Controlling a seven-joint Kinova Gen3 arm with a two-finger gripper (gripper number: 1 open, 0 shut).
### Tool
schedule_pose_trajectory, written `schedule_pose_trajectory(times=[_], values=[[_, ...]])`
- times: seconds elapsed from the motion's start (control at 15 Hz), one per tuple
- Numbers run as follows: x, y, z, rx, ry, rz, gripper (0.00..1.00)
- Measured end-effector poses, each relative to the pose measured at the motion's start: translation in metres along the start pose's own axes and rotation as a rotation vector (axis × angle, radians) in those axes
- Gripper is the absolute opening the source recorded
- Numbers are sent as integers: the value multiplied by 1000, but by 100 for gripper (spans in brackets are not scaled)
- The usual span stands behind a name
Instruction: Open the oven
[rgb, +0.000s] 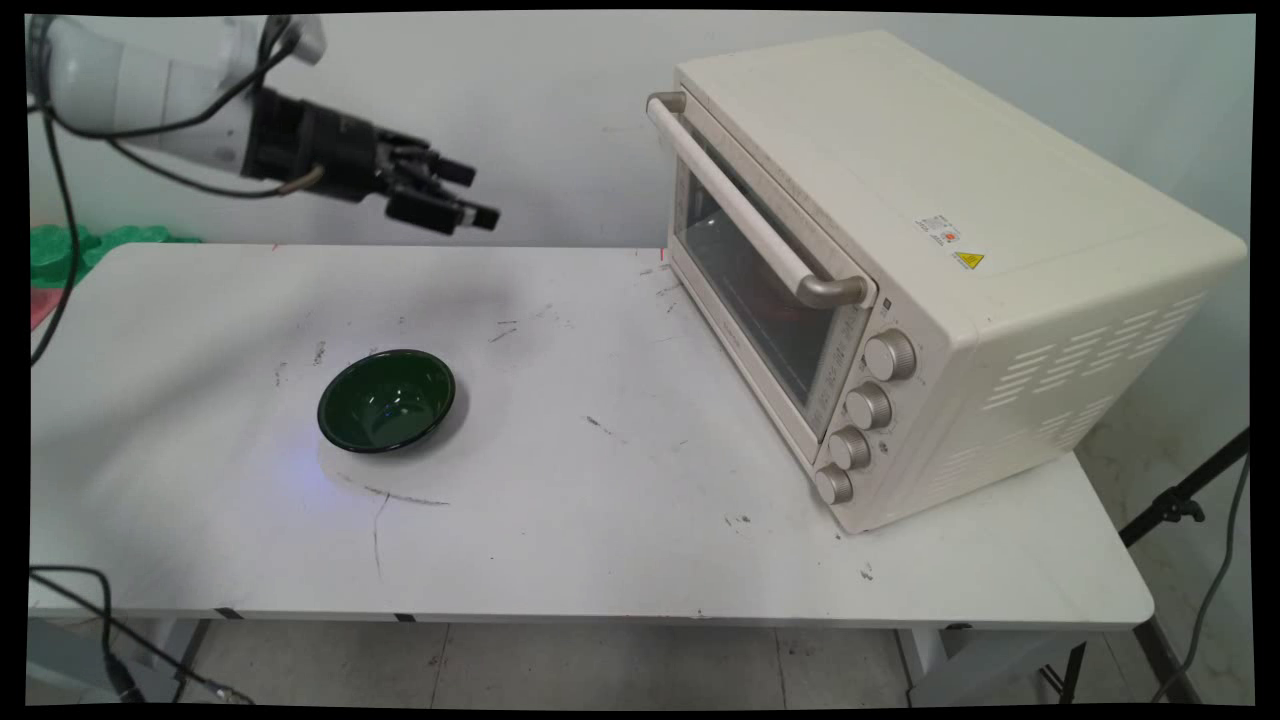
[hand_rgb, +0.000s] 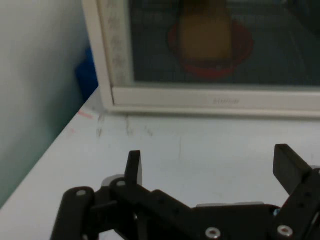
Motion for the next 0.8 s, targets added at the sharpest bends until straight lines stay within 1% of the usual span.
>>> schedule_pose_trajectory(times=[0.13, 0.47, 0.53, 0.67, 0.8], values=[[24, 12, 9, 3, 11, 8, 100], [76, 36, 30, 8, 34, 26, 100], [87, 40, 35, 10, 38, 28, 0], [104, 47, 46, 14, 43, 36, 0], [115, 52, 54, 20, 44, 43, 0]])
